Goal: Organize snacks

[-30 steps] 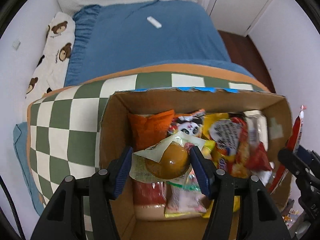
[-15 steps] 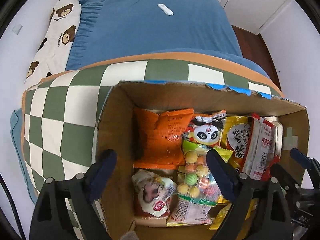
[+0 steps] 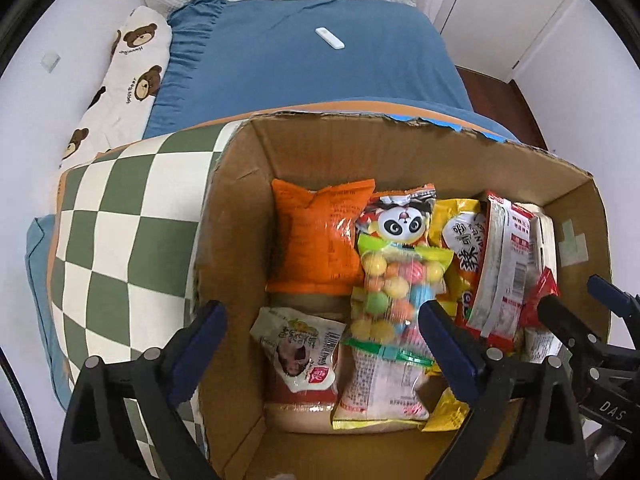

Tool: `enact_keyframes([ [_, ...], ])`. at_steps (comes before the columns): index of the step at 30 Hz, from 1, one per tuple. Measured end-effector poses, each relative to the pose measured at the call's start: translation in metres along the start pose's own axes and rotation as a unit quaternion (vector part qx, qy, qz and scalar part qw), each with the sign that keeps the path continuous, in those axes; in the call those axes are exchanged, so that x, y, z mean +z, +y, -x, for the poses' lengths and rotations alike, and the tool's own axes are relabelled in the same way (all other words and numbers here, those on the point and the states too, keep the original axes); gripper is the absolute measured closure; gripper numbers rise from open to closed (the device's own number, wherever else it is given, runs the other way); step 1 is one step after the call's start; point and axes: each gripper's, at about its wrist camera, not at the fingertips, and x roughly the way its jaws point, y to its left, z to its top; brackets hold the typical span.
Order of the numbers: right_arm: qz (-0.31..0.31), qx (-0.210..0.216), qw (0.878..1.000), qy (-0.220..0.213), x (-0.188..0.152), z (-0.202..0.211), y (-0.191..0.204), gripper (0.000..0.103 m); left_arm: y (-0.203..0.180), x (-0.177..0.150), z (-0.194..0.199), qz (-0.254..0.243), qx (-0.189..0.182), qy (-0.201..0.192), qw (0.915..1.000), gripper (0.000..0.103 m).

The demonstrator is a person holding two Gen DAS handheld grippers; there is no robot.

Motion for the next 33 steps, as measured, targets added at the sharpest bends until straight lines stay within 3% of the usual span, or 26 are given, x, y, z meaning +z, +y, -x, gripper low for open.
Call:
enact_keyframes([
  [14,0.004,-0.004,0.997,-0.075,-0.049,0.071,0.003,0.001,-0.005,-0.052,0.071,-0.005,0.011,-0.091,0.9958,0.005],
  [33,0.023,-0.008,0.973,-0.23,-0.169,0.244,0.015,0.0,-0.006,-0.188,0.206,-0.002,-0.001,-0.228,0.9736,0.005],
])
